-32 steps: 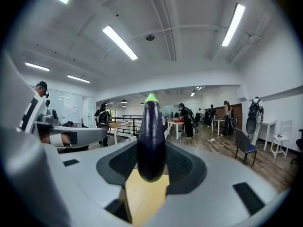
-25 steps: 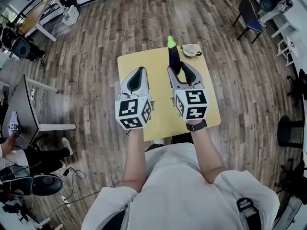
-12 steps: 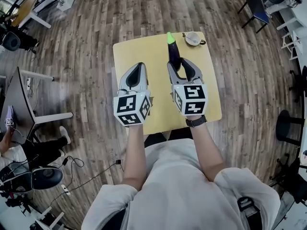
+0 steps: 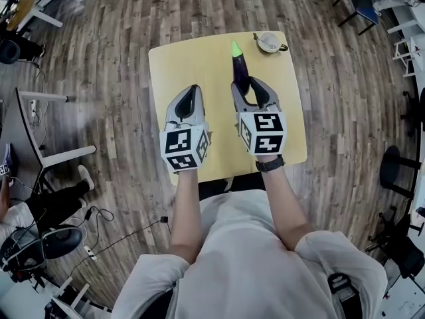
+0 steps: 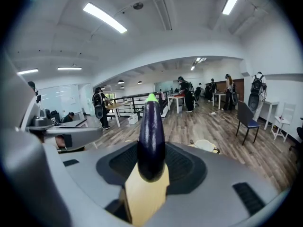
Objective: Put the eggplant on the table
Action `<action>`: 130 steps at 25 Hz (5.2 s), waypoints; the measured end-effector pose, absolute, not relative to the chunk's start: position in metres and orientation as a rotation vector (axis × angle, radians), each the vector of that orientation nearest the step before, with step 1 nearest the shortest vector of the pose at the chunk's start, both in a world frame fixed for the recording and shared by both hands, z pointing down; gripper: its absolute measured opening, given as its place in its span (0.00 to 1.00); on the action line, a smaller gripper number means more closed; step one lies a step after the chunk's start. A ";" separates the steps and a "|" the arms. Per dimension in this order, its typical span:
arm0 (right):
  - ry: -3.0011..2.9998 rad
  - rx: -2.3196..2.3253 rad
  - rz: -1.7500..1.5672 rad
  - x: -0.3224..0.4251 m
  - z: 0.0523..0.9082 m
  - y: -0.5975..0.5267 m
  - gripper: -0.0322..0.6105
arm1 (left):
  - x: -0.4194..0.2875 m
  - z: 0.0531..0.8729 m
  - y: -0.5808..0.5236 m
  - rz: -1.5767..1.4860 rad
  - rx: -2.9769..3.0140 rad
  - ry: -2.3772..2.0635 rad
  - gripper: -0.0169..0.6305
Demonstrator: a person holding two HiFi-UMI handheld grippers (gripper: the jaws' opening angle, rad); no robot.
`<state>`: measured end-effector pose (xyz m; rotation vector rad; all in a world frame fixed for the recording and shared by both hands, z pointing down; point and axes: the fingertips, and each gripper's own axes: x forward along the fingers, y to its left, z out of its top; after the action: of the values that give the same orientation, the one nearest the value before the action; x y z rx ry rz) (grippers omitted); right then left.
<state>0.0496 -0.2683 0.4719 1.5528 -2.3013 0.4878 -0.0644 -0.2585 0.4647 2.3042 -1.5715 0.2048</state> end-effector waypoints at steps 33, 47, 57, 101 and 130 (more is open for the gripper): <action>-2.133 1.355 0.760 0.026 0.623 -0.295 0.33 | -0.072 0.598 -0.286 0.326 2.119 -1.509 0.04; -2.058 1.286 0.833 0.018 0.671 -0.294 0.33 | -0.081 0.635 -0.294 0.365 2.075 -1.501 0.04; -2.028 1.244 0.864 0.013 0.690 -0.292 0.33 | -0.081 0.647 -0.295 0.368 2.056 -1.497 0.04; -2.222 1.268 0.759 0.002 0.625 -0.298 0.35 | -0.093 0.579 -0.276 0.277 2.093 -1.596 0.04; -2.503 1.546 0.394 0.011 0.426 -0.255 0.17 | -0.092 0.413 -0.248 0.102 2.378 -1.693 0.04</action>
<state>0.0110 -0.2548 0.4264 1.5458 -2.5027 0.3940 -0.0920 -0.2482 0.4129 2.3785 -1.6929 0.1024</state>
